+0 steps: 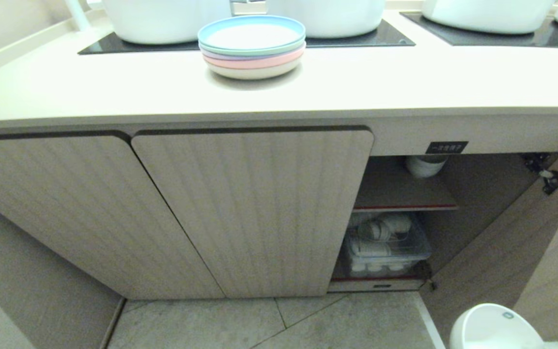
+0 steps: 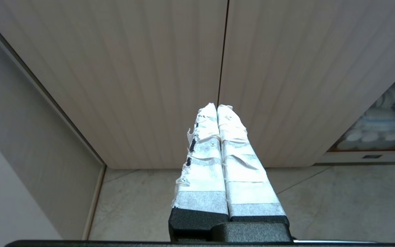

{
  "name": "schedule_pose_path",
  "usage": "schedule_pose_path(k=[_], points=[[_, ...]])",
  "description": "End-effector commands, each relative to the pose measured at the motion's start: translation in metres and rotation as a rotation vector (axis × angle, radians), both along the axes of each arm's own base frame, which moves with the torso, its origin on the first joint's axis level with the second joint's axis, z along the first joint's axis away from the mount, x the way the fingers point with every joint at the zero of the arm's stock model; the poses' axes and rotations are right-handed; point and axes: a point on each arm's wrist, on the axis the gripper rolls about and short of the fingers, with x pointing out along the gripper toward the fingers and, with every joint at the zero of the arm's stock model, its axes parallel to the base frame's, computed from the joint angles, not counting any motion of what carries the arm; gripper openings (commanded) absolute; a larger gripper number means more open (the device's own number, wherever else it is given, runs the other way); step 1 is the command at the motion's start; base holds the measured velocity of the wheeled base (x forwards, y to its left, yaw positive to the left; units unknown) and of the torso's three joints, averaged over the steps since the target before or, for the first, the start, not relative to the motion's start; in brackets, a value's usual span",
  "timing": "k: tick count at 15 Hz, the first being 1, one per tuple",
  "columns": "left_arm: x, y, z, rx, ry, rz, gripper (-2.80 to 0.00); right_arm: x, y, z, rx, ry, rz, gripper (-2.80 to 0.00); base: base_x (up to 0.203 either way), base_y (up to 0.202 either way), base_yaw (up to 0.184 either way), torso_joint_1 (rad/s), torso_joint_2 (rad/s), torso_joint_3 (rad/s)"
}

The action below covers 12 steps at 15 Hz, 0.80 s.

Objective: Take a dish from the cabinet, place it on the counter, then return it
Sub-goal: Place it on the table

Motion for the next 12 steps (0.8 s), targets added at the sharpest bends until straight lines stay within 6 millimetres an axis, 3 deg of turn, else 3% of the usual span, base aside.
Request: schedule_pose_path(k=[1,12], points=[[0.0000,0.0000,0.0000,-0.001,0.000,0.002,-2.80,0.0006,0.0003,0.0016,0.003,-0.003,0.001,-2.80,0.000,0.000,0.000,0.208,-0.50,-0.281],[0.0000,0.0000,0.0000,-0.001,0.000,0.000,-2.80,0.0013,0.0006,0.0030,0.001,-0.008,0.003,-2.80,0.000,0.000,0.000,0.243,-0.53,-0.291]])
